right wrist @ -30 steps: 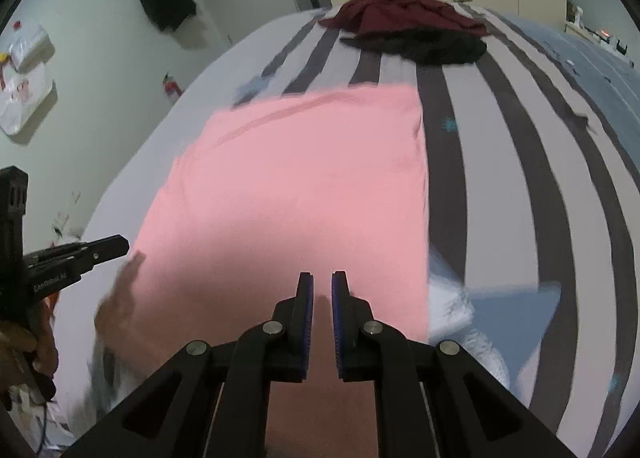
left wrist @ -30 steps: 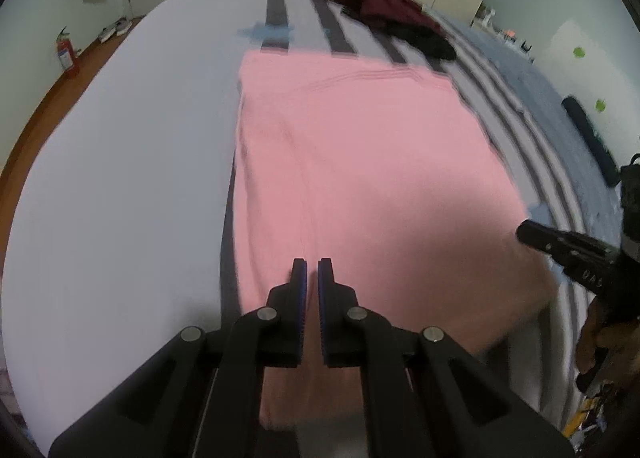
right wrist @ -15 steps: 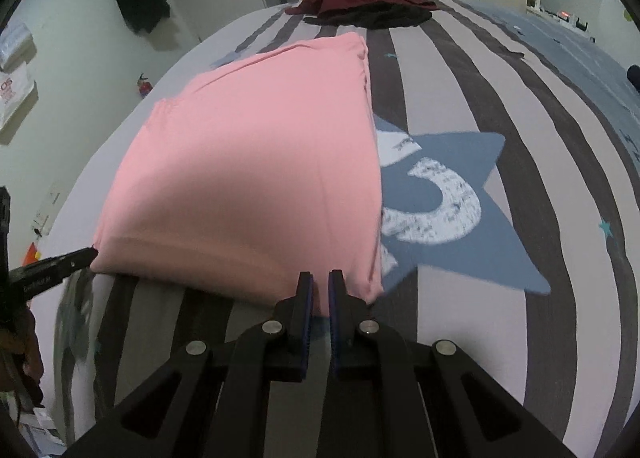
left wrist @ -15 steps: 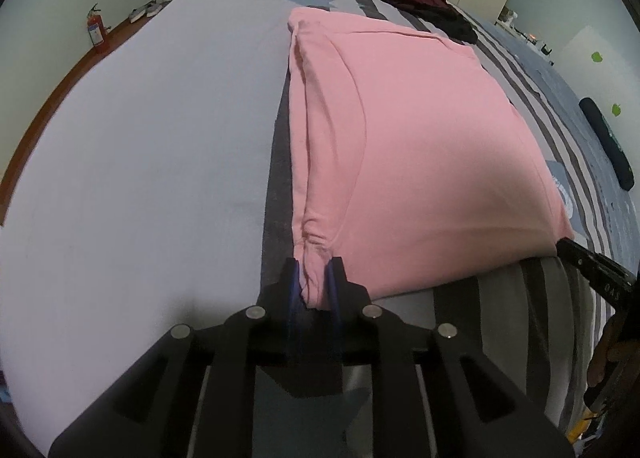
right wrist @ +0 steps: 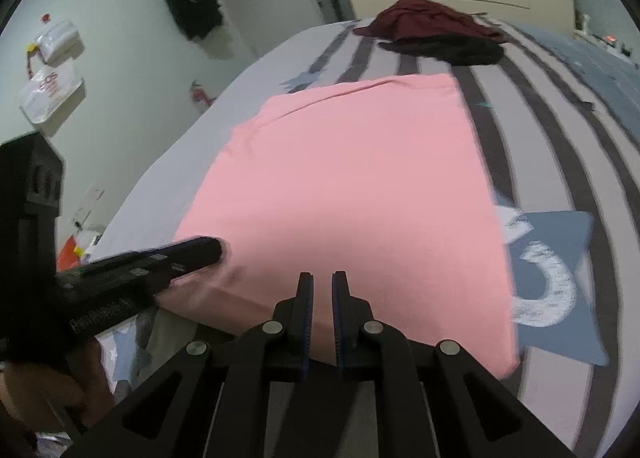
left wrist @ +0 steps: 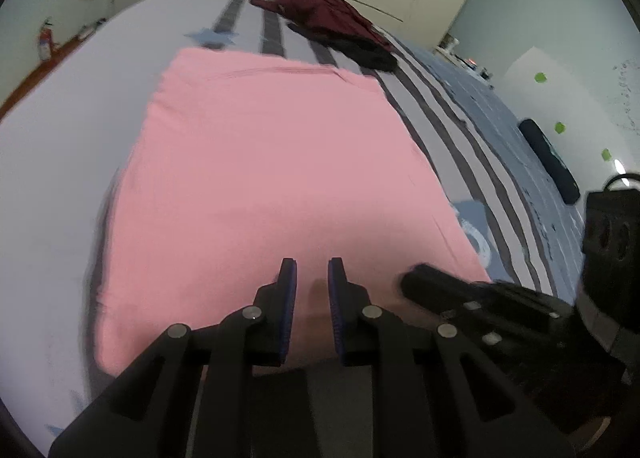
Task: Fold clothes
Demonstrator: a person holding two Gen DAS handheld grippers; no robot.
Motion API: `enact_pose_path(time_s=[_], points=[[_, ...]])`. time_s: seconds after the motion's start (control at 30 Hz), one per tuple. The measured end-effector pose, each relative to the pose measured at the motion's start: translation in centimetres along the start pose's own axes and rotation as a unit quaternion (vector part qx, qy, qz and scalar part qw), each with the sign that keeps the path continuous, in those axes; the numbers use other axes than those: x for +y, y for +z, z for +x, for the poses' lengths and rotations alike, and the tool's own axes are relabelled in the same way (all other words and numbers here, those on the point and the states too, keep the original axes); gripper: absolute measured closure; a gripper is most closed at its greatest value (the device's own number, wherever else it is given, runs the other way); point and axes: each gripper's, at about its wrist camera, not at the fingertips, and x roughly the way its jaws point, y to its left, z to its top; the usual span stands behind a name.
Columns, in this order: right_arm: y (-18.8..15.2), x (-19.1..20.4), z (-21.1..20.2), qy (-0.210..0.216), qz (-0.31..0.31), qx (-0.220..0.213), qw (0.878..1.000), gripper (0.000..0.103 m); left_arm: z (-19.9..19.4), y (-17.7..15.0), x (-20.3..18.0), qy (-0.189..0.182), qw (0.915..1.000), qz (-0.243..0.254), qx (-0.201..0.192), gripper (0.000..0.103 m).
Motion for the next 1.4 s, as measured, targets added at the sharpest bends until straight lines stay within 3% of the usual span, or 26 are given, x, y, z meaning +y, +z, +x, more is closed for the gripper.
enact_pose_path(time_s=[0.23, 0.37, 0.53, 0.67, 0.77, 1.0, 1.07, 1.13, 1.27, 1.4], points=[[-4.0, -0.3, 1.1, 0.003, 0.025, 0.023, 0.999, 0.096, -0.1, -4.0, 0.0, -0.003, 0.9998, -0.004, 0.018, 0.091], [-4.0, -0.2, 0.3, 0.002, 0.03, 0.037, 0.999, 0.096, -1.5, -3.9, 0.1, -0.002, 0.9995, 0.006, 0.029, 0.091], [-1.9, -1.6, -2.0, -0.03, 0.035, -0.001, 0.999, 0.096, -3.8, -1.0, 2.9, 0.045, 0.9988, -0.007, -0.017, 0.091], [-1.2, -4.0, -2.3, -0.075, 0.037, -0.01, 0.996, 0.096, -4.0, -1.9, 6.7, 0.098, 0.9951, -0.016, -0.008, 0.091], [-2.7, -5.9, -2.6, -0.097, 0.038, 0.0, 0.995, 0.097, -3.7, -3.4, 7.9, 0.099, 0.9949, -0.016, 0.002, 0.097], [-5.1, -6.6, -3.2, -0.09, 0.04, 0.014, 0.995, 0.099, -4.8, -5.2, 7.8, 0.111, 0.9933, -0.027, 0.015, 0.097], [-5.1, -6.6, -3.5, -0.09, 0.047, 0.025, 0.994, 0.099, -5.2, -4.4, 7.7, 0.114, 0.9929, -0.027, 0.022, 0.098], [-4.5, -6.4, -3.9, -0.093, 0.049, 0.033, 0.994, 0.099, -6.4, -3.0, 7.7, 0.108, 0.9935, -0.034, 0.004, 0.098], [-1.6, -5.7, -5.1, -0.094, 0.042, -0.002, 0.995, 0.098, -6.6, 0.3, 7.6, 0.101, 0.9942, -0.022, -0.028, 0.098], [2.7, -6.3, -3.0, -0.096, 0.039, -0.036, 0.994, 0.097, -4.1, 3.9, 7.4, 0.101, 0.9939, 0.0, -0.043, 0.098]])
